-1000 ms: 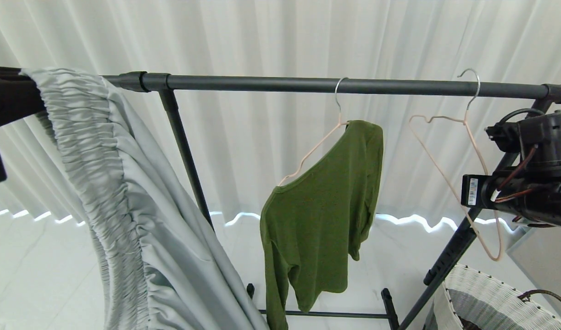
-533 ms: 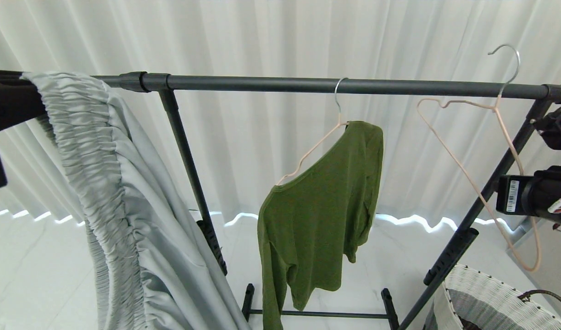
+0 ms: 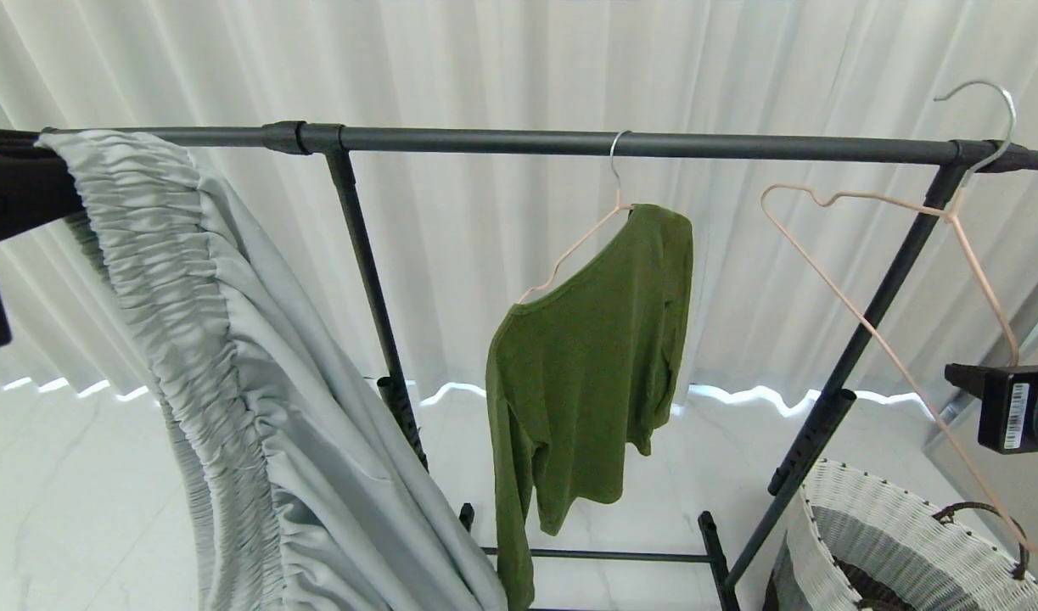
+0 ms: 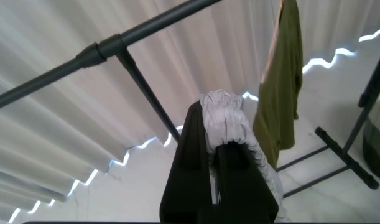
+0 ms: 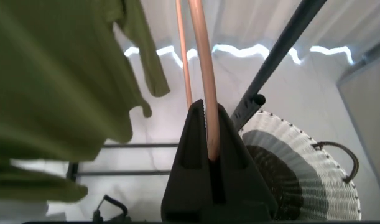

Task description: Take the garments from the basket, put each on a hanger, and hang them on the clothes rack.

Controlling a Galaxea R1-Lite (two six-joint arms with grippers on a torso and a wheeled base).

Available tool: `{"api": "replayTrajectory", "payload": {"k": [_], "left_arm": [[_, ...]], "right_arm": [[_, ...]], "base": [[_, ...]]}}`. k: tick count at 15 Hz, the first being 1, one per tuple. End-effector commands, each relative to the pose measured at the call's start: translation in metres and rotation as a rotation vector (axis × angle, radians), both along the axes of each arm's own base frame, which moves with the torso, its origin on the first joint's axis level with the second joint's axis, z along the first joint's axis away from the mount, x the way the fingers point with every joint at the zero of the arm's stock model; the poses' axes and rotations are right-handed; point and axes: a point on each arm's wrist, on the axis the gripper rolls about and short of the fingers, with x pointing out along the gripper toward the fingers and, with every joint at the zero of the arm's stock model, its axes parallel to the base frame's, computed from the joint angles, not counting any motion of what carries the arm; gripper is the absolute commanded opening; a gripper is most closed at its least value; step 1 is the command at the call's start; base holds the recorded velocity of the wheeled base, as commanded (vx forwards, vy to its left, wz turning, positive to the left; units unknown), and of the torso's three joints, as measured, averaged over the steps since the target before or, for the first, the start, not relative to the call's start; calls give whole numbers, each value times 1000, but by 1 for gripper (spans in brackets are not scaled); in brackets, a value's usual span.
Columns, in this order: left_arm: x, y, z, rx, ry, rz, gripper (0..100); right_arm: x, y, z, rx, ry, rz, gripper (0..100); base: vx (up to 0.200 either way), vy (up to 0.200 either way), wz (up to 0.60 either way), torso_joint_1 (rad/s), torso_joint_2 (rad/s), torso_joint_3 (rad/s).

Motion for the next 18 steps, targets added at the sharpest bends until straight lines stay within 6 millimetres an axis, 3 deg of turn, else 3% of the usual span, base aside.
{"api": "replayTrajectory", "payload": {"k": [1,7,10,14,18], "left_arm": [[0,0,0,-1,0,1,0],[1,0,0,8,-1,6,0],[3,-3,-2,14,7,6,0],[6,-4,-12,52,28,22,0],[36,-5,-19,155,56,186,0]], "right_arm": [[-5,1,0,3,-5,19,0],[-9,7,-2,-6,13,70,0],[-19,12,3,-5,33,152,0],[-40,5,31,37,103,337,0],[-56,15,49,50,146,548,0]], "base": [[-200,0,0,2,7,2],[-200,0,0,1,2,2],[0,0,0,0,0,0],[0,0,0,0,0,0],[0,0,0,0,0,0]]}}
